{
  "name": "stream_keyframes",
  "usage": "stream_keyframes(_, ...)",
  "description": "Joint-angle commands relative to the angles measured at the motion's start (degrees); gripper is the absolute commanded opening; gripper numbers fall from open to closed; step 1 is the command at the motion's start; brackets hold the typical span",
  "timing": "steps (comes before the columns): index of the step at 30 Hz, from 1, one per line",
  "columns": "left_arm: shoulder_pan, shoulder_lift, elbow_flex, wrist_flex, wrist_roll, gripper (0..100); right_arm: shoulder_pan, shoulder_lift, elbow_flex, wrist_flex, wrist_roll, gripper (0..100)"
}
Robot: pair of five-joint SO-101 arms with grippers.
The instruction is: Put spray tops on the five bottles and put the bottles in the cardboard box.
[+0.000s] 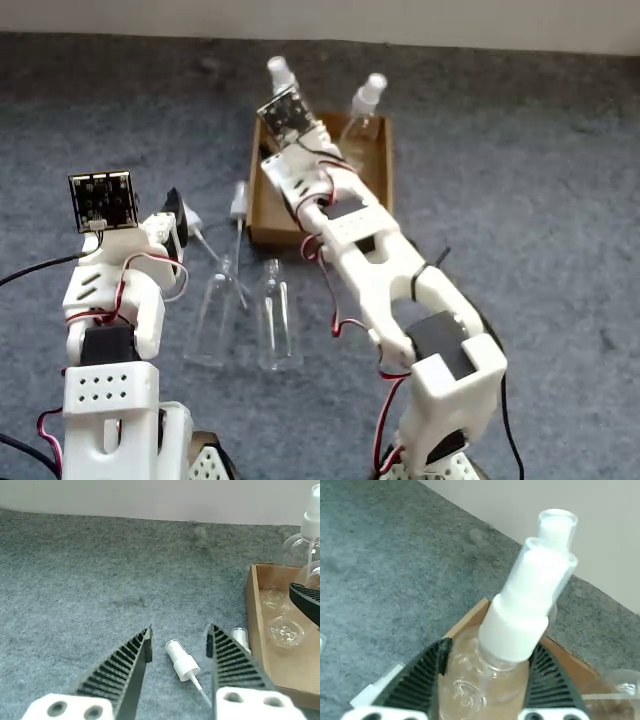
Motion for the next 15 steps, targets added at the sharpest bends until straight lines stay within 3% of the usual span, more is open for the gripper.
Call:
stream_keyframes(1, 0.9, 0.6, -0.2, -1.1, 0.1, 14, -0.6, -1.0, -3.6, -1.4, 0.6, 12.8)
stream_keyframes(11, 0.9, 0.6, -0.2, -1.1, 0.0, 14, -1.8, -1.0, -3.8, -1.2, 0.6, 17.3)
stream_keyframes(15, 0.9, 0.6, -0.2, -1.1, 0.0, 14, -2.4, -1.2, -4.0, 3.5, 0.7, 17.4)
